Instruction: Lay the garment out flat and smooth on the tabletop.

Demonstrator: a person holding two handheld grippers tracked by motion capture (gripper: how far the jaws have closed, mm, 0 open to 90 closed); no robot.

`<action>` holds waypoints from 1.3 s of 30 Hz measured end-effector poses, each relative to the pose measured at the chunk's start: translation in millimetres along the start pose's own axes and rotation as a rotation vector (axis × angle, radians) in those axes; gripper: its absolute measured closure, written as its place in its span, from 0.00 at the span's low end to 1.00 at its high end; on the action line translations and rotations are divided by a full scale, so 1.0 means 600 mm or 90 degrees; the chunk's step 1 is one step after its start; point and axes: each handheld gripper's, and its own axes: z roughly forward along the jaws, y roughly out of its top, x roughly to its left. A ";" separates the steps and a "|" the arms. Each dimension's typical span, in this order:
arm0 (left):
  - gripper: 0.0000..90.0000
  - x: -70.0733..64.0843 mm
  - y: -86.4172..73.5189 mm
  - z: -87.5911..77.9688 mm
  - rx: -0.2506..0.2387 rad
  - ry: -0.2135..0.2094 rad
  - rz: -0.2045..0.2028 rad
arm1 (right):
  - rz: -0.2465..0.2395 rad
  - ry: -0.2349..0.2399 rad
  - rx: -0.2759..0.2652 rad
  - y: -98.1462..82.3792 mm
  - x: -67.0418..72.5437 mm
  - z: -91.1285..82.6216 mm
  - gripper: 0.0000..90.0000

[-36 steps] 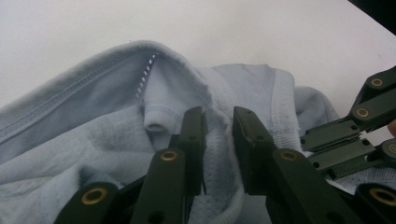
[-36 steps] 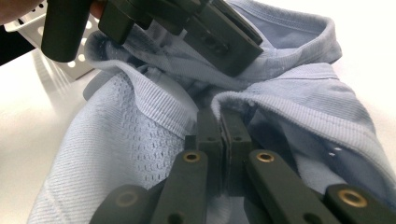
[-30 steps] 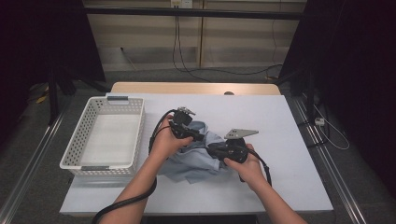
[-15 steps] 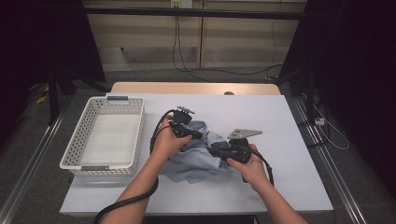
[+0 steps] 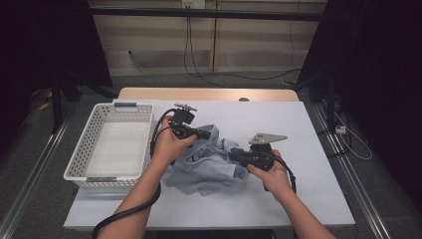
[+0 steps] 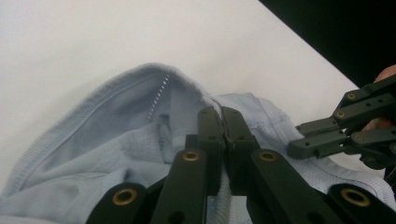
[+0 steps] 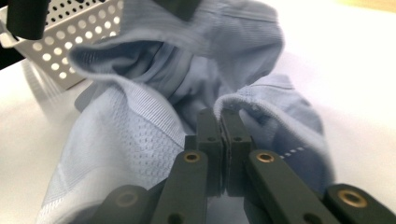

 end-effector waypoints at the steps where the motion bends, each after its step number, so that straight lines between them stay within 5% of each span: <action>1: 0.97 0.001 0.002 -0.005 -0.005 0.000 -0.001 | -0.001 -0.003 -0.002 0.003 -0.001 -0.003 0.99; 20: 0.98 0.009 0.057 -0.096 -0.116 0.045 0.008 | -0.022 -0.119 -0.096 0.104 -0.060 -0.113 0.99; 30: 0.98 -0.005 0.086 -0.117 -0.141 0.056 0.037 | -0.033 -0.173 -0.118 0.141 -0.088 -0.142 0.99; 39: 0.98 0.000 0.088 -0.114 -0.148 0.053 0.035 | -0.047 -0.187 -0.124 0.165 -0.095 -0.150 0.99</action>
